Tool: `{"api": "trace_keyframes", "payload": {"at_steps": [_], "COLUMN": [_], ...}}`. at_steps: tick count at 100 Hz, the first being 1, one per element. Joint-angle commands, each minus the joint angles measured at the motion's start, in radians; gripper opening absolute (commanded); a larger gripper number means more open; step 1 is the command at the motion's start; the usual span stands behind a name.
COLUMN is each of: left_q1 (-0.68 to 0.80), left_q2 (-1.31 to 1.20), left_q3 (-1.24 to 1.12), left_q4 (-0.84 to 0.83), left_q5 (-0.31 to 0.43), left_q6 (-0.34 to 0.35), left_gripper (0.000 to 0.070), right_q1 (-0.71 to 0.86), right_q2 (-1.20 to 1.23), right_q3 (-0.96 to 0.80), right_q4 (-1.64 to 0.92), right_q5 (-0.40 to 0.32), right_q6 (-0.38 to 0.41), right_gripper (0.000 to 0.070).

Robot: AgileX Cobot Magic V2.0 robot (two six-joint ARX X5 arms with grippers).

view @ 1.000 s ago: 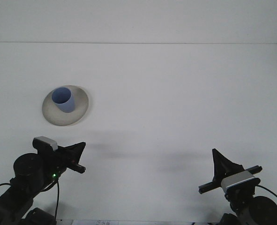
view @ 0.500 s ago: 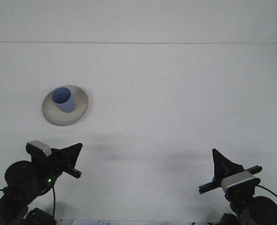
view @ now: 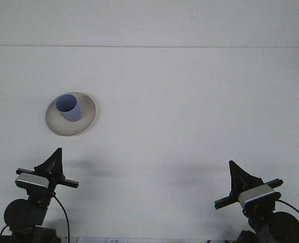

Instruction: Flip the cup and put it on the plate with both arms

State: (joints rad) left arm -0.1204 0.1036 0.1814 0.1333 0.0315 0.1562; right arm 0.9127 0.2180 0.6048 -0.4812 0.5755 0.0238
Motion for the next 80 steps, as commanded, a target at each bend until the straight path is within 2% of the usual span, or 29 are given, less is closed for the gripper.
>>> {"api": "trace_keyframes", "payload": {"at_steps": [1,17,29,37,80], "left_q1": [0.017,0.066,0.076,0.076,0.076], "left_q2": [-0.019,-0.075,-0.101,-0.101,-0.101], "left_q3": [-0.041,-0.14,-0.167,-0.167,-0.167], "left_q4": [0.003,-0.021,-0.07,-0.089,-0.106], "left_q5": [-0.011,-0.05,-0.136,-0.193,-0.195], "left_q6": [0.022,-0.02,-0.097,-0.124,-0.123], "left_gripper": [0.0012,0.0013,0.0012,0.0012,0.0013], "right_q1": [0.009,0.009,0.009,0.009,0.009], "right_q2": [-0.001,-0.001,-0.001,-0.001,-0.001], "right_q3": [0.003,0.003,0.003,0.003,0.003], "right_q4": [0.01,0.01,0.01,0.01,0.01], "right_q5": [0.0,0.0,0.0,0.0,0.0], "right_q6": [0.013,0.013,0.013,0.013,0.013], "right_gripper": [0.0003,0.0003,0.0003,0.0003,0.0003]}}
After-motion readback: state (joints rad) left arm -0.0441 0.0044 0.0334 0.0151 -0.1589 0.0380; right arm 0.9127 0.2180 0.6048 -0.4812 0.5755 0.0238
